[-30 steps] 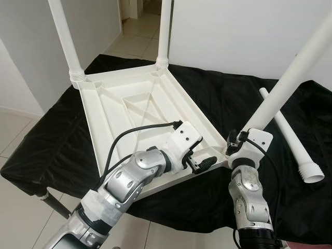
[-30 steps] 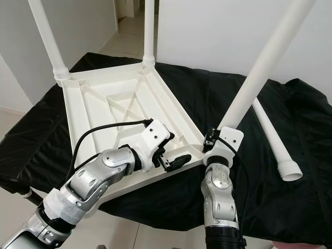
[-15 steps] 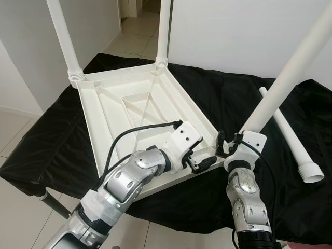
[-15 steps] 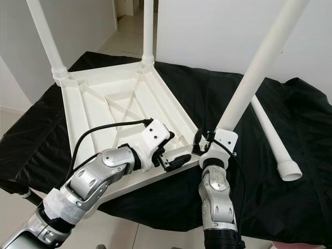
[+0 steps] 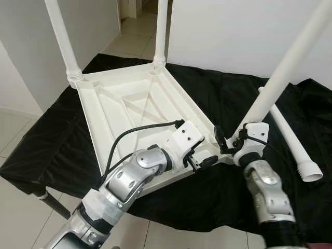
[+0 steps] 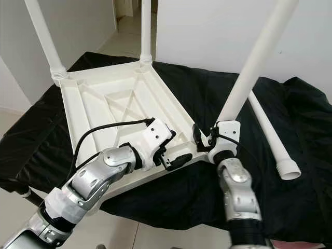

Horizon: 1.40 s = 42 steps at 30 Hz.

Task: Building children table

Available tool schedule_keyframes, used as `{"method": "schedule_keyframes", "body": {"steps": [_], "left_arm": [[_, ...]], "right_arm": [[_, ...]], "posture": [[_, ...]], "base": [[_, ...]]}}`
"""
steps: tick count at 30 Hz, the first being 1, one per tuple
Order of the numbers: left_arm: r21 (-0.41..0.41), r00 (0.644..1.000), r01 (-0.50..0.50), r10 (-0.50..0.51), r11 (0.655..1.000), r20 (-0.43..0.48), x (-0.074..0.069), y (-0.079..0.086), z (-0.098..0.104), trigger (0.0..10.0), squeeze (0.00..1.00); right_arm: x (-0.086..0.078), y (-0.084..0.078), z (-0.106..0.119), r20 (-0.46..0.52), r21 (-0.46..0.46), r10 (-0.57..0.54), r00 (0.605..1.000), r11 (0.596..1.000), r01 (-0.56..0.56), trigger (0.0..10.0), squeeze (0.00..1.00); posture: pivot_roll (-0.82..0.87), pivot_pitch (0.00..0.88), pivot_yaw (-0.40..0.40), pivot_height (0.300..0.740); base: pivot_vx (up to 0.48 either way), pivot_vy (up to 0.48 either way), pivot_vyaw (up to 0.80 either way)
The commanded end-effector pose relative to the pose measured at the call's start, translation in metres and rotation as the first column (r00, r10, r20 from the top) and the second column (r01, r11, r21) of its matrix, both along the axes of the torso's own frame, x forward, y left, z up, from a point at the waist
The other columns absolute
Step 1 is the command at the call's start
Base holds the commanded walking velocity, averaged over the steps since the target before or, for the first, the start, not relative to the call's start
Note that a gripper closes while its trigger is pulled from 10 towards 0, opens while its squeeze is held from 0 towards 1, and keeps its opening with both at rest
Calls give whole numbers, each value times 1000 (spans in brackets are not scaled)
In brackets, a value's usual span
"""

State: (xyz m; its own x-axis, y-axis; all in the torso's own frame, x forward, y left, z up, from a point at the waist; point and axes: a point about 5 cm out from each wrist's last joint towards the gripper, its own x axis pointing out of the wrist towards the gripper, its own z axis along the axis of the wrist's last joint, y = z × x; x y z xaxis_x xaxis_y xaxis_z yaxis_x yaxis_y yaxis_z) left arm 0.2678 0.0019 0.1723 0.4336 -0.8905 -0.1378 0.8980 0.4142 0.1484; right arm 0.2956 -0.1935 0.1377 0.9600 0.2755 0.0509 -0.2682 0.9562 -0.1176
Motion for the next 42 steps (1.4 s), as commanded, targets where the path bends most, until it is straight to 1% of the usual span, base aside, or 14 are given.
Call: {"method": "schedule_keyframes", "body": {"steps": [1, 7, 8, 10, 11, 12, 13, 23, 24, 25, 31, 38, 41, 42], "left_arm": [[17, 999, 31, -31, 999, 8, 1, -1, 0, 10000, 0], [18, 999, 33, -33, 999, 11, 1, -2, 1, 10000, 0], [19, 999, 36, -36, 999, 11, 1, -2, 1, 10000, 0], [19, 999, 36, -36, 999, 11, 1, -2, 1, 10000, 0], [22, 999, 40, -40, 999, 12, 2, -3, 1, 10000, 0], [22, 999, 40, -40, 999, 12, 2, -3, 1, 10000, 0], [23, 999, 45, -45, 999, 13, 2, -4, 1, 10000, 0], [32, 998, 52, -52, 998, 21, 4, -4, 2, 10000, 0], [35, 998, 50, -51, 998, 25, 5, -4, 3, 10000, 0], [37, 998, 50, -51, 998, 30, 7, -4, 3, 10000, 0], [43, 998, 48, -50, 998, 41, 9, -3, 5, 10000, 0], [59, 999, 4, -7, 998, 47, 17, 7, 3, 10000, 0], [71, 999, -12, 9, 997, 43, 19, 12, 0, 10000, 0], [71, 999, -12, 9, 997, 43, 19, 12, 0, 10000, 0]], "right_arm": [[2, 6, -1, -2, -13, 83, 997, 996, -83, 10000, 0], [5, -8, 0, -15, -48, 87, 996, 995, -88, 10000, 0], [8, -17, 0, -27, -67, 96, 995, 993, -97, 4157, 0], [8, -17, 0, -27, -67, 96, 995, 993, -97, 4157, 0], [10, -24, 0, -39, -76, 100, 994, 992, -103, 2824, 0], [10, -24, 0, -39, -76, 100, 994, 992, -103, 2824, 0], [12, -29, 0, -48, -80, 106, 993, 991, -109, 0, 0], [14, -36, -9, -80, -56, 107, 991, 992, -111, 0, 0], [13, -36, -11, -80, -39, 93, 992, 995, -96, 3961, 0], [13, -34, -11, -74, -13, 83, 994, 996, -84, 10000, 0], [14, -30, -10, -64, 16, 62, 996, 998, -62, 10000, 0], [10, -20, -11, -60, 35, -67, 996, 997, 69, 10000, 0], [8, -17, -14, -79, 89, -200, 977, 974, 207, 10000, 0], [8, -17, -14, -79, 89, -200, 977, 974, 207, 10000, 0]], "posture": [[-45, 0, -56, 740], [-49, 0, -51, 740], [-52, 0, -48, 740], [-52, 0, -48, 740], [-54, 0, -45, 740], [-54, 0, -45, 740], [-54, 0, -46, 740], [-59, 0, -38, 740], [-62, 0, -33, 740], [-61, 0, -32, 740], [-57, 0, -32, 740], [-50, 0, -28, 740], [-50, 0, -20, 740], [-50, 0, -20, 740]], "base": [[0, 0, 0], [0, 0, 0], [0, 0, 0], [0, 0, 0], [0, 0, 0], [0, 0, 0], [0, 0, 0], [0, 0, 0], [0, 0, 0], [0, 0, 0], [0, 0, 0], [0, 0, 0], [0, 0, 0], [0, 0, 0]]}}
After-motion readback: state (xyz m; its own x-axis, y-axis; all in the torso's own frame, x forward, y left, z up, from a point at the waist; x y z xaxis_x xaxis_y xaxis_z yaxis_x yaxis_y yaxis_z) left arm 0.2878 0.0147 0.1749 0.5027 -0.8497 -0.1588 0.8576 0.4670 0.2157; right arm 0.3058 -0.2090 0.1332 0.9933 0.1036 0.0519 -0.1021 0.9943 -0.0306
